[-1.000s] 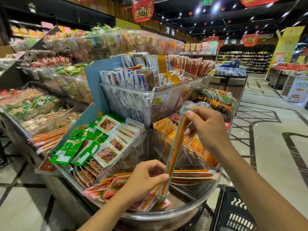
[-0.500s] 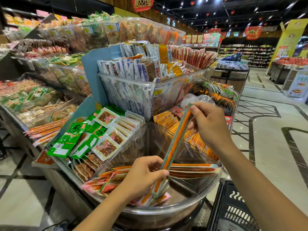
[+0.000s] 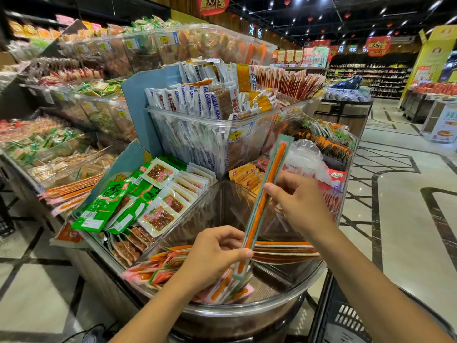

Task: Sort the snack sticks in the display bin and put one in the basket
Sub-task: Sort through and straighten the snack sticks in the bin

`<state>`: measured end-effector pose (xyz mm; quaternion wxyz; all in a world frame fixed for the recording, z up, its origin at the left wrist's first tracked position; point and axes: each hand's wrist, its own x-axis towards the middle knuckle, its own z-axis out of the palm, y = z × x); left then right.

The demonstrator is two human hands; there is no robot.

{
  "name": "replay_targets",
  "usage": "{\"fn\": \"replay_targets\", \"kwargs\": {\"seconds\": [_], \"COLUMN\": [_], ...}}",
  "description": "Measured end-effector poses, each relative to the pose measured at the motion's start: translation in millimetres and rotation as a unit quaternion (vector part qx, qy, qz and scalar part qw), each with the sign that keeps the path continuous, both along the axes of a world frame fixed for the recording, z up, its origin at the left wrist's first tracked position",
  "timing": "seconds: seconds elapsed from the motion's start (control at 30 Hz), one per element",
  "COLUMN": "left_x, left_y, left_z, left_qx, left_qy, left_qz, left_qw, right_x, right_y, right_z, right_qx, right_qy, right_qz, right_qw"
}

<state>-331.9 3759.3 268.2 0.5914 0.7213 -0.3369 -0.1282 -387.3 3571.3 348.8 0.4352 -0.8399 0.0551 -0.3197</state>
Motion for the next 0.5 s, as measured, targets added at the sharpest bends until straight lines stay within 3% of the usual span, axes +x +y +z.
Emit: {"fn": "replay_targets", "kwargs": {"seconds": [0.13, 0.33, 0.5], "left_x": [-0.1, 0.3, -1.1], "left_y": [-0.3, 1.1, 1.2], "left_z": [-0.9, 1.3, -0.8], "left_qx": [0.009, -0.038, -0.034], "left_qy": [0.004, -0.009, 0.035], "left_qz": [-0.005, 0.018, 0.012], "left_qw": [1.0, 0.999, 0.999], "right_x": [-1.7, -9.0, -8.0], "right_y": [-4.4, 11.3, 7.4], "right_z": [1.8, -12.2, -11.6], "right_qx": [0.04, 0.059, -0.006], "right_qy": [-0.017, 0.084, 0.05], "right_qz": [-0.005, 0.095, 0.019], "right_qw": [0.999, 0.99, 0.999]}}
